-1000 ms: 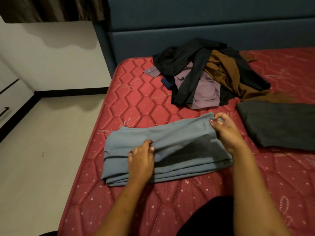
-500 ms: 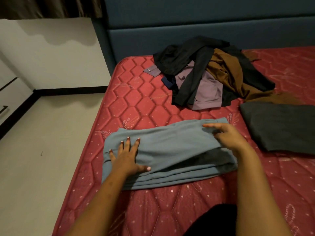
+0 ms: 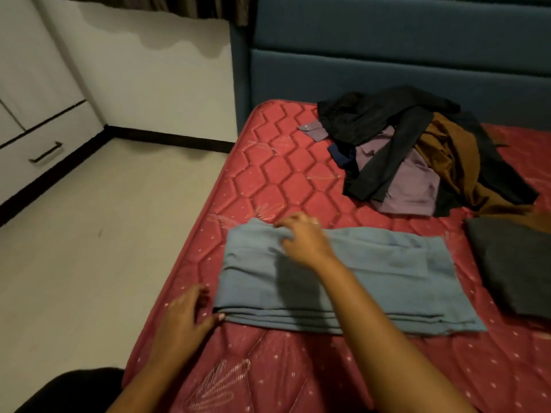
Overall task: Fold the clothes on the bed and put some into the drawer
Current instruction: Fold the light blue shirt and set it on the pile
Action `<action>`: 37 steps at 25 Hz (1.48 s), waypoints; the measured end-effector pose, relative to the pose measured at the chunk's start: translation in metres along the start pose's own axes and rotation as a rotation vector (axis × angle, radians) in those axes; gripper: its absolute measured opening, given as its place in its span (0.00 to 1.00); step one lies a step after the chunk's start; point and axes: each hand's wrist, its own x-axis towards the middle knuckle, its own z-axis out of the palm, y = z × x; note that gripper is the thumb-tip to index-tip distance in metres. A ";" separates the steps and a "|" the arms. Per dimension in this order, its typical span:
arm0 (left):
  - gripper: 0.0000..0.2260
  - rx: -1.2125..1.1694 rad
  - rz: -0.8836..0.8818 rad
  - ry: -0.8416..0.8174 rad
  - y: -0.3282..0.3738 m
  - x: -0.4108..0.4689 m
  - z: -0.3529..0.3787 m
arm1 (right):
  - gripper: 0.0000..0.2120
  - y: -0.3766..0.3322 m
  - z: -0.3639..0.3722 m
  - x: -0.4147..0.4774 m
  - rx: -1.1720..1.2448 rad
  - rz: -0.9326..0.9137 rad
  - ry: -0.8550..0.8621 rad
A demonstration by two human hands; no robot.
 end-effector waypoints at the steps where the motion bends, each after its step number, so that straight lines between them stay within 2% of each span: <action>1: 0.26 0.008 0.012 -0.013 -0.002 -0.001 -0.003 | 0.18 -0.031 0.015 0.012 -0.027 -0.066 -0.110; 3: 0.24 0.022 0.017 0.010 -0.004 -0.001 -0.005 | 0.16 -0.081 0.036 0.034 -0.136 -0.099 -0.176; 6: 0.23 0.048 0.030 0.042 0.004 -0.002 0.001 | 0.17 -0.101 0.057 0.053 -0.353 -0.083 -0.169; 10: 0.23 0.155 0.044 0.055 0.003 0.004 0.010 | 0.16 -0.093 0.077 0.074 -0.398 0.098 -0.254; 14: 0.11 0.150 0.129 0.059 0.012 0.013 0.014 | 0.13 -0.094 0.088 0.098 -0.412 0.133 -0.314; 16: 0.03 0.158 0.184 0.061 0.015 0.016 0.010 | 0.08 -0.095 0.086 0.109 -0.311 0.172 -0.267; 18: 0.09 0.182 0.223 0.032 0.018 0.015 0.004 | 0.03 -0.093 0.078 0.118 -0.176 0.251 -0.149; 22: 0.07 0.245 0.178 0.111 0.006 0.013 -0.018 | 0.06 -0.100 0.080 0.120 -0.051 0.265 0.000; 26: 0.16 0.260 0.108 0.030 -0.004 0.000 -0.019 | 0.08 -0.103 0.086 0.095 -0.041 0.179 0.131; 28: 0.13 0.225 0.078 0.087 -0.004 -0.003 -0.018 | 0.10 -0.087 0.083 0.074 -0.080 0.055 0.228; 30: 0.20 0.262 0.102 0.198 -0.005 -0.002 -0.017 | 0.12 -0.055 0.078 0.043 -0.078 0.031 0.231; 34: 0.29 0.391 0.241 0.226 -0.008 -0.009 -0.008 | 0.27 0.044 0.061 -0.045 -0.320 0.322 -0.034; 37: 0.28 0.490 0.320 0.115 -0.002 -0.010 -0.002 | 0.30 0.110 0.034 -0.094 -0.303 0.582 -0.087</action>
